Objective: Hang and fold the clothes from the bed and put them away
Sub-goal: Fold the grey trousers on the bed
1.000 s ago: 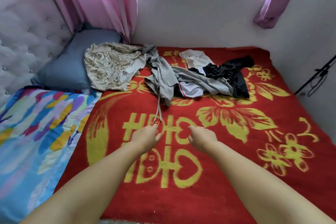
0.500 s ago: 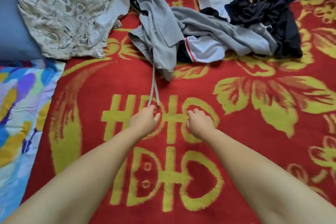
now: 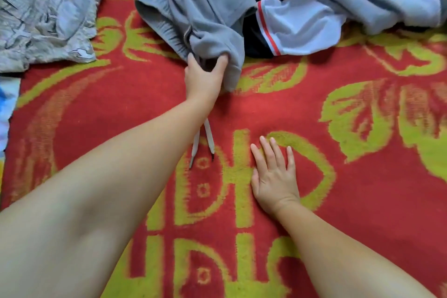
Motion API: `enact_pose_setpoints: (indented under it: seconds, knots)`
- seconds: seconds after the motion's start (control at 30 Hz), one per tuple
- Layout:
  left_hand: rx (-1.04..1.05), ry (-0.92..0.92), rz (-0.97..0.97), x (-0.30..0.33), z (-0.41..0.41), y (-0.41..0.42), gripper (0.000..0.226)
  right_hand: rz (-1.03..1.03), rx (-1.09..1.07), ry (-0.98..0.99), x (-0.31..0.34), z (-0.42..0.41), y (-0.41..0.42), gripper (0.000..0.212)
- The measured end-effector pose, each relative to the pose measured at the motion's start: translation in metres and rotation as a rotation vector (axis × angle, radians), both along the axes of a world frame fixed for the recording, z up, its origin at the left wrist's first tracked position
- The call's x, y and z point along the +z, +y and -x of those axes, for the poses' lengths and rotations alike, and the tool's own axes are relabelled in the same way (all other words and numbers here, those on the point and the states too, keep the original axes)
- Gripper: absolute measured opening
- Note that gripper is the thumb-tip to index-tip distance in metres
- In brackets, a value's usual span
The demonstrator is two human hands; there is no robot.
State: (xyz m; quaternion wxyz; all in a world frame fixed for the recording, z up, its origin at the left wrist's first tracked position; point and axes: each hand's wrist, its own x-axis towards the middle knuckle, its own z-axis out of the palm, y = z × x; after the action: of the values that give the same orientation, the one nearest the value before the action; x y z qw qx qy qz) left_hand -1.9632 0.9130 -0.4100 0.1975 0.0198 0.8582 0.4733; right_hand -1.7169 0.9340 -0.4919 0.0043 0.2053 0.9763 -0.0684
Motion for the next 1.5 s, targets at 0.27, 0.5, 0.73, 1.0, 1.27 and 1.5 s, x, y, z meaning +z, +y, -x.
enact_pose_setpoints:
  seconds: [0.27, 0.5, 0.73, 1.0, 1.27, 1.5]
  knots:
    - [0.08, -0.077, -0.015, 0.004, -0.002, -0.011, 0.022, 0.028, -0.011, -0.034, 0.0, 0.001, 0.006, 0.058]
    - [-0.166, 0.088, 0.217, 0.03, -0.096, -0.152, 0.022, 0.261, -0.037, -0.3, 0.022, 0.01, 0.011, 0.059]
    - [-0.249, 0.08, 0.224, 0.117, -0.196, -0.182, 0.008, 0.326, 0.304, -0.226, 0.161, -0.017, -0.034, 0.11]
    - [-0.346, 0.227, -0.302, 0.278, -0.232, -0.195, 0.027, 0.839, -0.029, 0.353, 0.328, -0.049, -0.064, 0.027]
    - [-0.59, 0.128, -0.266, 0.299, -0.244, -0.233, 0.065, 1.287, -0.157, 0.61, 0.466, -0.054, -0.049, 0.009]
    - [-0.627, 0.253, -0.053, 0.336, -0.211, -0.241, 0.009, 1.298, -0.279, 0.708, 0.508, -0.072, -0.032, 0.017]
